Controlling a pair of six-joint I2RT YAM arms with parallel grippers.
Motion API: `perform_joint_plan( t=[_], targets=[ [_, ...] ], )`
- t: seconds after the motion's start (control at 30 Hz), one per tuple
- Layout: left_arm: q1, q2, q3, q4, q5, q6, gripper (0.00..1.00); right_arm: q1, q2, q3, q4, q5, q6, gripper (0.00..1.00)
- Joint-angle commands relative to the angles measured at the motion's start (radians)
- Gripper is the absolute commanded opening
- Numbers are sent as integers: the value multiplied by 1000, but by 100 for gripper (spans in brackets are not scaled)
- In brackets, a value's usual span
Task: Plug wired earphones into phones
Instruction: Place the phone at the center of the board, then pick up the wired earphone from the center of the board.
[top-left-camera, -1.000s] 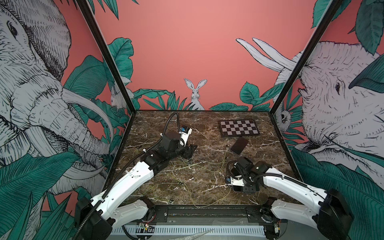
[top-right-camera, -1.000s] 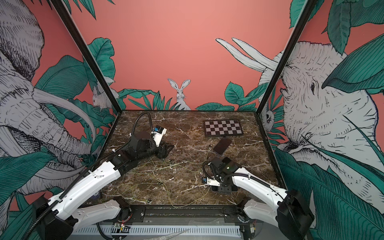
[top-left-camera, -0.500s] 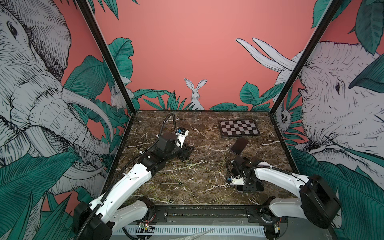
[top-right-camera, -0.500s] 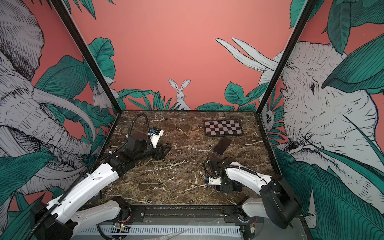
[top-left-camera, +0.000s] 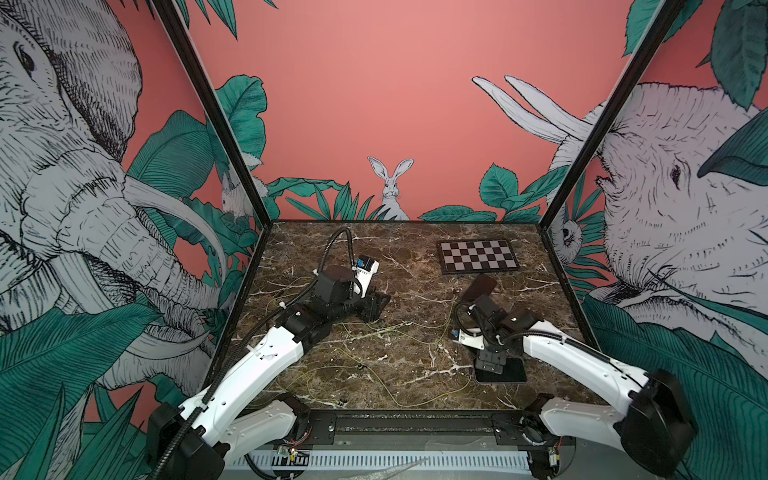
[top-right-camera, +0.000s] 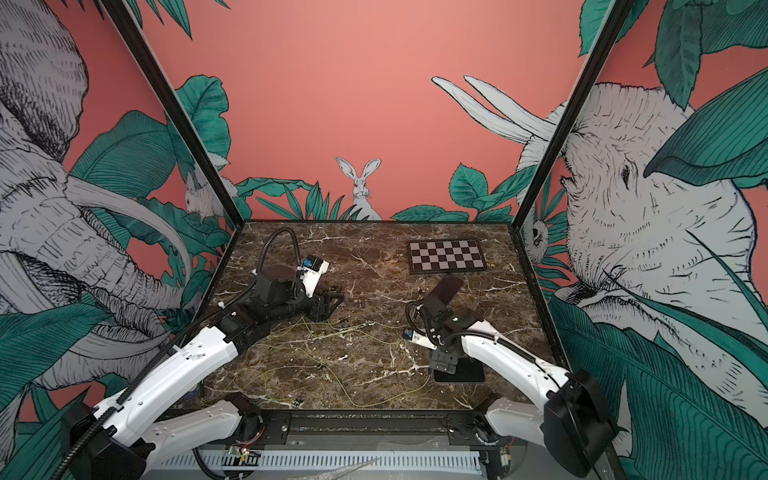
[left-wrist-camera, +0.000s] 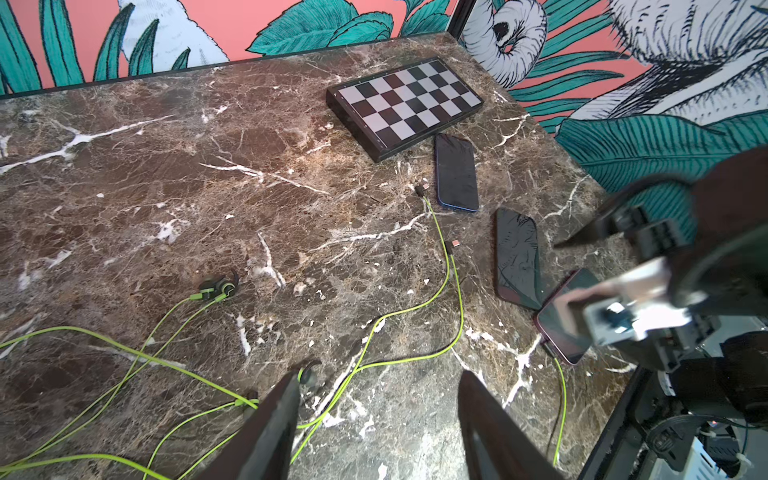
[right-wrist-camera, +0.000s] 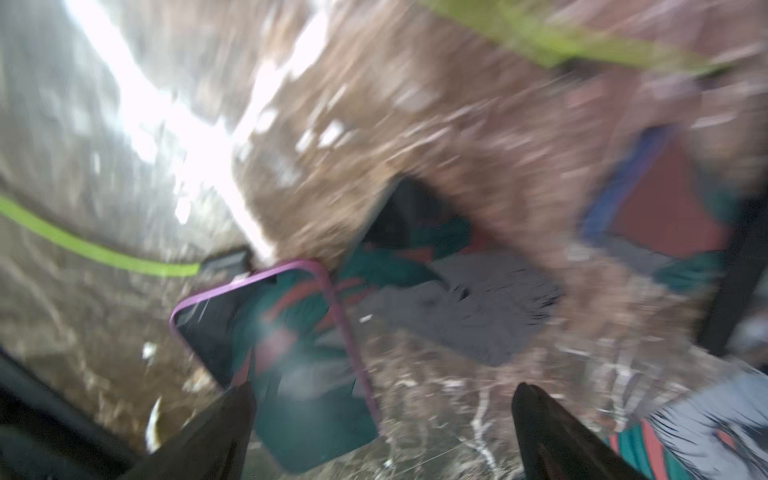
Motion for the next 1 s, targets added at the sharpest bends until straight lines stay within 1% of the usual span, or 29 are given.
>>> perform_joint_plan(
  t=[0.0, 0.03, 0.1, 0.13, 0.2, 0.27, 0.33, 0.37, 0.4, 0.43, 0.5, 0.53, 0.6, 0.67, 0.8, 0.97],
  targets=[
    [5, -3, -10, -8, -35, 27, 62, -1, -93, 16, 208, -4, 207, 95],
    [6, -4, -11, -6, -39, 30, 62, -1, -111, 15, 270, 6, 294, 91],
    [5, -4, -15, -2, -53, 32, 62, -3, -138, 6, 389, 51, 521, 74],
    [5, -1, -21, 4, -58, 31, 62, -3, -142, 4, 418, 74, 624, 70],
    [6, 11, -38, 42, -60, 13, 62, -15, -136, -19, 472, 95, 824, 58],
    [5, 51, -26, 48, -35, -15, 62, -30, -122, -52, 518, 64, 1015, 51],
    [4, 108, 27, 23, 26, -48, 61, -47, -103, -111, 603, 6, 1226, 46],
    [4, 138, 51, 21, 72, -53, 60, -56, -91, -161, 683, -21, 1323, 42],
    [6, 157, 69, 18, 106, -53, 59, -61, -76, -212, 771, -27, 1417, 40],
    [4, 169, 71, 26, 116, -48, 59, -65, -60, -250, 833, -27, 1486, 39],
    [6, 180, 46, 60, 89, -39, 59, -82, -10, -309, 925, -7, 1613, 37],
    [6, 183, 32, 69, 72, -32, 59, -91, 12, -323, 957, -8, 1647, 36],
    [6, 185, 21, 55, 40, -38, 58, -96, 88, -321, 997, -5, 1687, 36],
    [5, 181, 21, 49, 69, -31, 58, -102, 160, -300, 1013, -22, 1713, 36],
    [8, 175, 10, 61, 89, -41, 58, -122, 292, -277, 1082, -72, 1756, 36],
    [13, 174, 10, 59, 111, -47, 58, -137, 375, -257, 1133, -92, 1788, 33]
  ],
)
